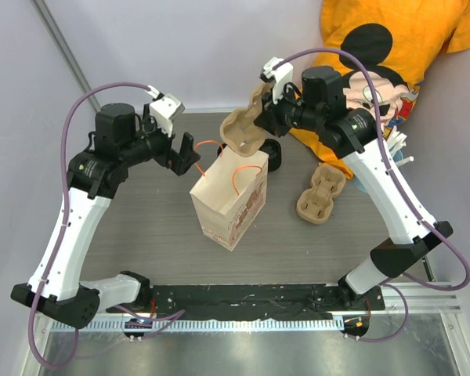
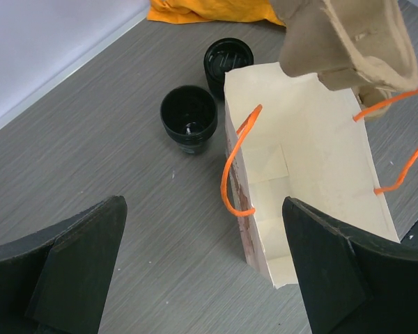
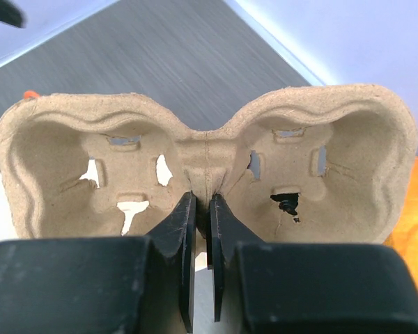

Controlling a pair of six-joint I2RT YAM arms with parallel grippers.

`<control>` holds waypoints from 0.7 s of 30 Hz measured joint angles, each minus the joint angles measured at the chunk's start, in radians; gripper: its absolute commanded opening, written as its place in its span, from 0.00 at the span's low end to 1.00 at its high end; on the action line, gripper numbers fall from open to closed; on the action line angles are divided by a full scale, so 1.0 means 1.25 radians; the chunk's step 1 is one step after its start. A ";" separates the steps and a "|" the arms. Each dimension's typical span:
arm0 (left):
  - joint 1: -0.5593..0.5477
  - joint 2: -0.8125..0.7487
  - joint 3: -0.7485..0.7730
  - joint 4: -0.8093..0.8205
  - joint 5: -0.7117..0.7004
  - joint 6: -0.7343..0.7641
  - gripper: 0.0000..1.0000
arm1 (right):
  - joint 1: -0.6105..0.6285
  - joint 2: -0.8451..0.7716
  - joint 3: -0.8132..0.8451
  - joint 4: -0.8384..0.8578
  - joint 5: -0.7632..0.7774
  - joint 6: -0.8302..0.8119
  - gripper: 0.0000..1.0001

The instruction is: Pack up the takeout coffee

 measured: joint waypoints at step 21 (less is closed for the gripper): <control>0.000 0.072 -0.030 0.070 0.058 -0.050 0.87 | 0.039 -0.063 -0.096 0.015 -0.092 0.054 0.01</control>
